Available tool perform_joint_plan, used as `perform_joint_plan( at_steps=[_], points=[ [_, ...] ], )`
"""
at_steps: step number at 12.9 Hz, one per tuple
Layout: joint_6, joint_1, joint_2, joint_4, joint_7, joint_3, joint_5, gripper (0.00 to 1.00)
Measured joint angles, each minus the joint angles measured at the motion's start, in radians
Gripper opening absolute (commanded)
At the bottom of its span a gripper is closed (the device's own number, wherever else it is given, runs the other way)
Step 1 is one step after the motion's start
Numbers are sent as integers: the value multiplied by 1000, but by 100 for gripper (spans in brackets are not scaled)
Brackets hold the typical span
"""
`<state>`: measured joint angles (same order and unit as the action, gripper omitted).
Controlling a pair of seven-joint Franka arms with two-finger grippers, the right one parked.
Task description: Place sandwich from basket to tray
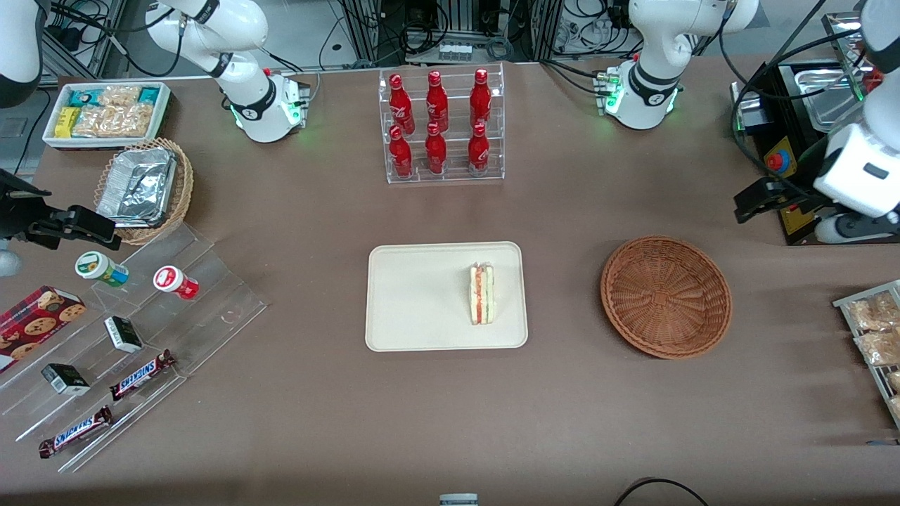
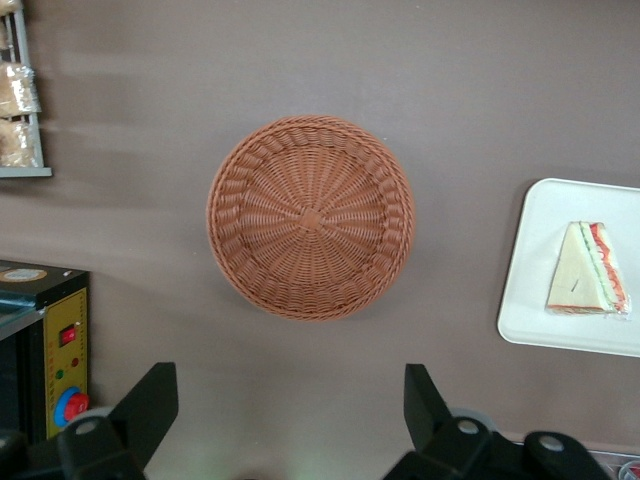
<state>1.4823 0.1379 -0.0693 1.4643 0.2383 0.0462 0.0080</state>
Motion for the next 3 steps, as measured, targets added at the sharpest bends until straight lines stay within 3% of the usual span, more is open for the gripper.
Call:
perform_joint_plan(
  at_steps=[3],
  points=[
    [-30,-1,0,0,-1,26,0,100]
  ],
)
